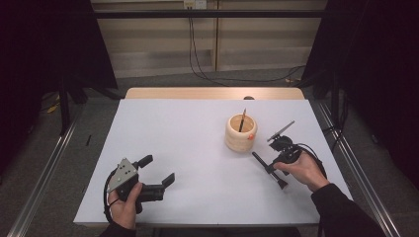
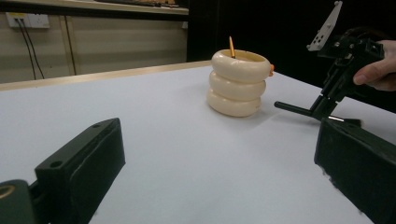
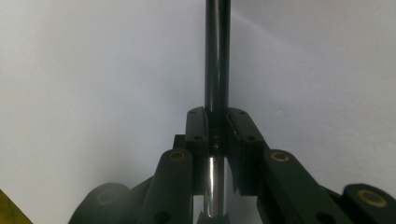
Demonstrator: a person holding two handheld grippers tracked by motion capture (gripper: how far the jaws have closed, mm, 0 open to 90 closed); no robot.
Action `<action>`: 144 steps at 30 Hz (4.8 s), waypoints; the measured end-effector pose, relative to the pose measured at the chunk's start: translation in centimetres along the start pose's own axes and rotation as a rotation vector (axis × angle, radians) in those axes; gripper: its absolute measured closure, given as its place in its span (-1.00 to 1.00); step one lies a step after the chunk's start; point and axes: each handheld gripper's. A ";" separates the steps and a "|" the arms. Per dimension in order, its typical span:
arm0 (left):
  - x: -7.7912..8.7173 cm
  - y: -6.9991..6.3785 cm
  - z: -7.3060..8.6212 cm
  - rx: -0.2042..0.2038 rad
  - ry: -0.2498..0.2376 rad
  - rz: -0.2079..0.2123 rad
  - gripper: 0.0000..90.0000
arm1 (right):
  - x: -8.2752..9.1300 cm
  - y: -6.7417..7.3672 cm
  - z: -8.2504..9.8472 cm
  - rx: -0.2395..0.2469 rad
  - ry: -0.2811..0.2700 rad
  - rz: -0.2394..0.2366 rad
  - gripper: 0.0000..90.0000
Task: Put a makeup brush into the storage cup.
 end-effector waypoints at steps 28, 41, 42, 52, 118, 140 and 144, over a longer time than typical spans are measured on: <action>0.2 0.0 -0.1 0.012 -0.015 0.001 -0.96 | 2.6 0.1 3.1 -0.041 -0.312 0.035 0.78; 0.5 0.0 -0.2 0.012 -0.029 0.003 -0.98 | 4.0 0.1 5.2 -0.038 -0.563 0.052 0.78; 0.5 0.0 -0.2 0.013 -0.029 0.004 -0.99 | 4.1 0.1 5.4 -0.033 -0.586 0.061 0.78; 0.5 0.0 -0.2 0.010 -0.029 0.003 -0.98 | 5.6 0.7 6.8 0.022 -0.849 0.120 0.78; 0.3 -0.6 -0.1 0.017 -0.027 0.026 -0.97 | 7.3 6.6 1.8 0.381 -0.970 -0.087 0.78; 0.2 -0.4 -0.1 0.011 -0.016 0.021 -0.97 | 6.6 8.0 -1.9 0.469 -0.910 -0.193 0.78; 0.2 -0.3 -0.1 0.011 -0.014 0.021 -0.97 | 6.2 8.0 -2.2 0.475 -0.882 -0.202 0.78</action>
Point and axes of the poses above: each handheld gripper's, and its own axes: x roughly backward along the jaws, z roughly out of its underside, y roughly to its left, and after that the axes turned 10 degrees about x, right-handed
